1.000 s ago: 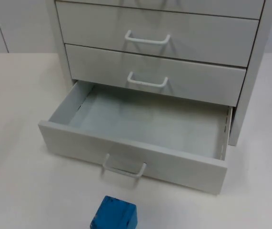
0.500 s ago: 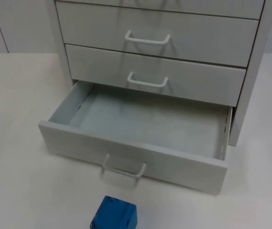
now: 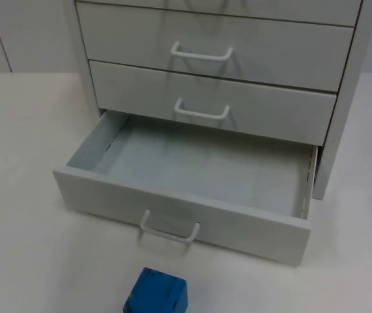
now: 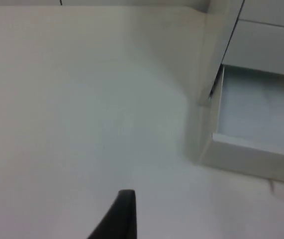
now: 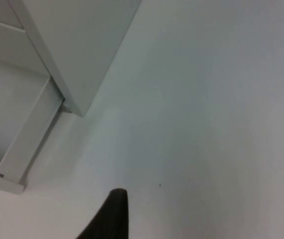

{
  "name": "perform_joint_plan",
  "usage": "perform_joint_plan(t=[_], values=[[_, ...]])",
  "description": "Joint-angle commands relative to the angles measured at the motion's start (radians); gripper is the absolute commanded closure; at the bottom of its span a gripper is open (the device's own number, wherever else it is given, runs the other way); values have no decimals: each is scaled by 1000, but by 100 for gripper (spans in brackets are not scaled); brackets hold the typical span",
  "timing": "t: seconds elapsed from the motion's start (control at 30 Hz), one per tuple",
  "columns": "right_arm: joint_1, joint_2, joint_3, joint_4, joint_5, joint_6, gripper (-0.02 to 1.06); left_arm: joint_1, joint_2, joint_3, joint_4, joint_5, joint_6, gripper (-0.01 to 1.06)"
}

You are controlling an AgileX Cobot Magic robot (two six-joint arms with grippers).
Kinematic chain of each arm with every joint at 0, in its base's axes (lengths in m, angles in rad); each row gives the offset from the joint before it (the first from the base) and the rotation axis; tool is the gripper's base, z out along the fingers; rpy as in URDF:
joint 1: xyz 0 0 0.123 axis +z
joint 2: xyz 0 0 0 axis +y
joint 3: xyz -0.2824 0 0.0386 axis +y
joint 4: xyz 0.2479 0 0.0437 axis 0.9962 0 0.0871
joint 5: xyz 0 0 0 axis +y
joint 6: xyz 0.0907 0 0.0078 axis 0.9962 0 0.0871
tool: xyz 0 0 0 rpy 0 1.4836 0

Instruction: Open the drawer with the left hand, place the block into the drawer with the right hand, then close the drawer with the left hand.

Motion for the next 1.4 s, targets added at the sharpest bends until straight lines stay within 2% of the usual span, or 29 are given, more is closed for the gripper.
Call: perform_joint_plan(t=[0.0,0.13,0.2,0.23,0.3,0.33,0.4,0.5,0.57,0.77,0.87,0.93,0.97,1.0,1.13,1.17,1.23,1.3,1.37], values=[[3,-2,-3,6,9,-7,-1,2,-20,19,-18,3,-3,1],[9,-2,-3,68,17,-64,-1,2,-28,41,-30,68,-21,1],[9,-2,-3,78,17,-79,-1,2,-28,41,-30,73,-21,1],[9,-2,-3,120,19,-114,-1,2,-28,41,-30,83,-21,1],[9,-2,-3,158,28,-156,-1,2,-28,41,-22,82,-21,1],[9,-2,-5,205,46,-210,-1,2,-28,41,-22,82,-21,1],[9,-2,-5,224,48,-229,-1,2,-28,41,-22,82,-21,1],[9,1,-5,324,75,-327,-1,2,-28,41,-15,82,-21,1],[11,7,-5,340,80,-344,-1,2,-28,41,-9,82,-21,1],[105,61,-15,331,82,-351,-1,2,-28,41,-5,82,-18,1],[254,160,-67,329,80,-347,-1,2,-28,41,-3,82,-18,1],[365,237,-109,276,57,-300,-1,2,-28,41,-3,82,-6,1],[365,237,-109,276,57,-300,-1,2,-28,41,-3,82,-6,1],[435,280,-128,230,46,-250,-1,2,-28,41,-3,84,3,1],[718,463,-212,-63,12,15,-1,2,-28,41,-3,90,28,1],[718,463,-212,-63,12,15,-1,2,-28,41,-3,90,28,1],[830,571,-249,-171,-10,109,-1,2,-28,41,7,100,28,1],[921,672,-284,-222,-48,165,-1,2,-28,41,20,110,28,1],[949,725,-306,-238,-63,186,-1,2,-28,41,25,115,28,1]])
